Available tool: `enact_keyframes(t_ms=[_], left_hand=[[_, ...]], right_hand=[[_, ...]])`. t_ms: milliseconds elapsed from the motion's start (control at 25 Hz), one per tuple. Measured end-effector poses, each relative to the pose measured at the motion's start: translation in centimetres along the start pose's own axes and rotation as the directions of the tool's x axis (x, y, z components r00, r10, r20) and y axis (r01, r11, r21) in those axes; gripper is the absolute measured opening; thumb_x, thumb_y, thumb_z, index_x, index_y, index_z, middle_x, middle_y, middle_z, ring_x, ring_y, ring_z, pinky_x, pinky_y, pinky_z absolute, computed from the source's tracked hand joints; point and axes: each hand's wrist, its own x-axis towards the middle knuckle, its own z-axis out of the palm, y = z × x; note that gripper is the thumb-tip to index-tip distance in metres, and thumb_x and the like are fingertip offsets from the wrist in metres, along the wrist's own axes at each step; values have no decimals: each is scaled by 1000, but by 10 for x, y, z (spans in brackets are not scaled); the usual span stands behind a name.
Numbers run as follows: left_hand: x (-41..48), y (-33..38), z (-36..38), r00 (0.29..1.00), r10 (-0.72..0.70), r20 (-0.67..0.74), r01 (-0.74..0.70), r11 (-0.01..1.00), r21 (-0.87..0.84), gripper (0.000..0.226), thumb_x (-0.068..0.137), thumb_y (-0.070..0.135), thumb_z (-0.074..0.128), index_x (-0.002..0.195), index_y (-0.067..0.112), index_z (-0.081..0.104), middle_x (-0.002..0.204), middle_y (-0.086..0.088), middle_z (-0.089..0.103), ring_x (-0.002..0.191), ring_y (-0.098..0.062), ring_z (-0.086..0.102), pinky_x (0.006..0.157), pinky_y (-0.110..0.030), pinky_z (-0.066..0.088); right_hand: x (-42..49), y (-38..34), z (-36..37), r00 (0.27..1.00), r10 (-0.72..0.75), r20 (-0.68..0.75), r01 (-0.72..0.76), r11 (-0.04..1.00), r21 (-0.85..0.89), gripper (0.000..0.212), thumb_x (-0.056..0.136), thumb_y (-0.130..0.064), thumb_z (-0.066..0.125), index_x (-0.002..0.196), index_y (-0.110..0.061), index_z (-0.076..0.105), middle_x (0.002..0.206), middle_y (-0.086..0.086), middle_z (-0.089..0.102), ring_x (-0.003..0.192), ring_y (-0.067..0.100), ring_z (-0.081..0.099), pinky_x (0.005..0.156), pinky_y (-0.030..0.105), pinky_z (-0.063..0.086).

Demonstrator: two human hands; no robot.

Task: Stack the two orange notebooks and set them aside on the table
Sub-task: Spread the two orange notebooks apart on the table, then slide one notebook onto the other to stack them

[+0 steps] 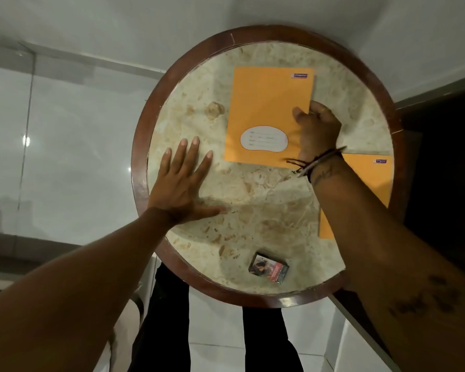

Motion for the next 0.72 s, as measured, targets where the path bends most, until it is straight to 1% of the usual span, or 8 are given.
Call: enact_keyframes(t_ms=[80, 160, 240, 360, 440, 520, 600, 720], left_hand=[[1, 0, 3, 1000, 9, -17, -9, 1000, 8, 129, 69, 102, 31, 165, 19, 10, 174, -17, -1, 160, -39, -3, 128, -58, 1], [1, -1, 4, 1000, 7, -13, -7, 1000, 10, 129, 69, 103, 30, 166, 19, 10, 174, -16, -1, 160, -39, -3, 128, -59, 2], [0, -2, 4, 1000, 4, -18, -4, 1000, 12, 129, 69, 103, 28, 166, 19, 9, 174, -16, -1, 160, -39, -3, 127, -59, 0], [0, -3, 5, 1000, 8, -30, -7, 1000, 17, 130, 69, 103, 28, 166, 19, 7, 174, -16, -3, 160, -39, -4, 127, -56, -3], [0, -4, 6, 999, 7, -34, -6, 1000, 12, 130, 69, 103, 28, 166, 20, 6, 174, -16, -4, 160, -39, -4, 127, -56, -3], [0, -3, 8, 1000, 7, -28, -7, 1000, 11, 130, 69, 104, 27, 167, 22, 3, 174, -15, -6, 160, -39, -4, 127, -57, -1], [1, -4, 9, 1000, 3, -24, -2, 1000, 11, 130, 68, 104, 28, 166, 24, 1, 174, -13, -8, 160, -38, -5, 127, -57, -1], [1, -3, 9, 1000, -12, -20, 13, 1000, 8, 131, 66, 104, 29, 166, 21, 8, 174, -14, -2, 160, -39, -1, 126, -57, 0]], right_hand=[[17, 11, 5, 999, -39, -26, 30, 959, -281, 36, 91, -6, 69, 124, 5, 66, 129, 21, 63, 115, 36, 63, 91, 38, 54], [15, 24, 2, 988, -144, -59, 100, 875, -474, 30, 89, -10, 67, 118, -2, 68, 137, 20, 51, 122, 37, 55, 83, 32, 45], [-2, 37, -12, 964, -258, -73, 185, 839, -512, 28, 87, -13, 66, 114, -5, 69, 135, 19, 49, 121, 39, 51, 80, 31, 38], [-14, 63, -67, 924, -340, -174, 188, 801, -568, 45, 85, -34, 69, 124, -12, 64, 138, 15, 51, 125, 37, 50, 93, 43, 47], [-6, 82, -118, 964, -131, -232, -35, 801, -598, 77, 81, -55, 69, 144, -17, 47, 148, 11, 46, 135, 34, 47, 108, 48, 45], [-4, 96, -157, 969, 106, -223, -225, 749, -622, 105, 71, -68, 73, 152, -13, 36, 151, 12, 46, 138, 36, 46, 112, 50, 42], [-6, 105, -178, 967, 82, -243, -234, 672, -703, 120, 56, -73, 81, 148, -8, 39, 147, 17, 48, 133, 39, 50, 108, 54, 45], [0, 105, -186, 966, 57, -251, -205, 760, -617, 124, 34, -77, 83, 133, -8, 54, 136, 16, 60, 124, 37, 60, 100, 56, 52]])
